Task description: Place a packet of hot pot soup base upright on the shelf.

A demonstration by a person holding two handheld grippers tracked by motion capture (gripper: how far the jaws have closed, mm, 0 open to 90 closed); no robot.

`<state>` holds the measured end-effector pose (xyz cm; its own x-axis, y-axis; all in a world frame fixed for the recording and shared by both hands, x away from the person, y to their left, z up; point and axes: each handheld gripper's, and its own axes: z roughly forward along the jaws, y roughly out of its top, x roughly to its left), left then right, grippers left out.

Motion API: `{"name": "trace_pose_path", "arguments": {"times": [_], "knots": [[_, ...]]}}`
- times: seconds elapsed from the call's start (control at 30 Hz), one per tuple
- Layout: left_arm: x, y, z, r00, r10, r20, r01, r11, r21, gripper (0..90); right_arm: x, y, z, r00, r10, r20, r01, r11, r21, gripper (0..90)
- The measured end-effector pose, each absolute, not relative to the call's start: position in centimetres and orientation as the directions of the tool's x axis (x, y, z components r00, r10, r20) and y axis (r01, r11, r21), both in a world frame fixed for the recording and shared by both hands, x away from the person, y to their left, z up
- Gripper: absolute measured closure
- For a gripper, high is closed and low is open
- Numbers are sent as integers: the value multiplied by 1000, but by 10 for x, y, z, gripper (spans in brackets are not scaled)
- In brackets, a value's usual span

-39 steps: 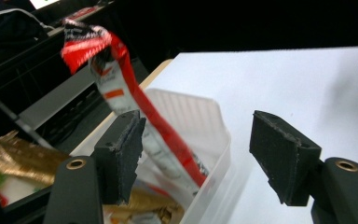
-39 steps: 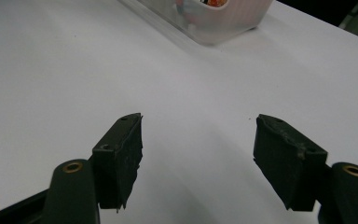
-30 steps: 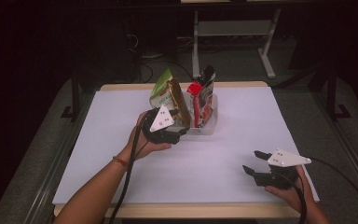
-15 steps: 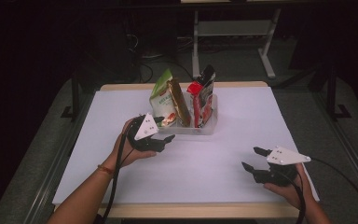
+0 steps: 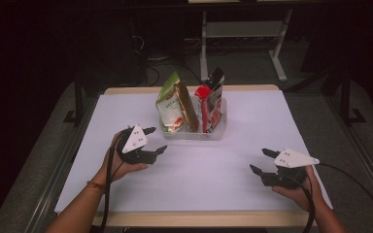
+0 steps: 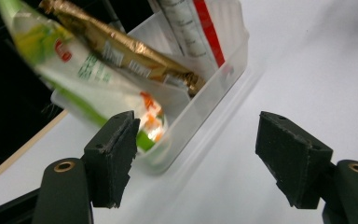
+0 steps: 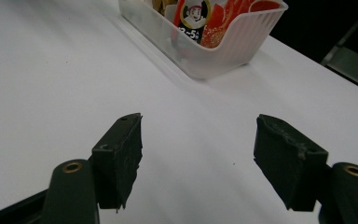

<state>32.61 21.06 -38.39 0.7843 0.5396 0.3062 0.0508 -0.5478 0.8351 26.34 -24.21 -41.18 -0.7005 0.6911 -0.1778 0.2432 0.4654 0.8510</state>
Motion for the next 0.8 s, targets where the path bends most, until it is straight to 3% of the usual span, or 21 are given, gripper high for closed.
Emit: {"name": "trace_pose_path", "arguments": {"times": [0.8], "knots": [[304,288,-411,726,636,263,161,-529,833,283,271,-252,-408,-675,708,-207,268,496,826,296]]}}
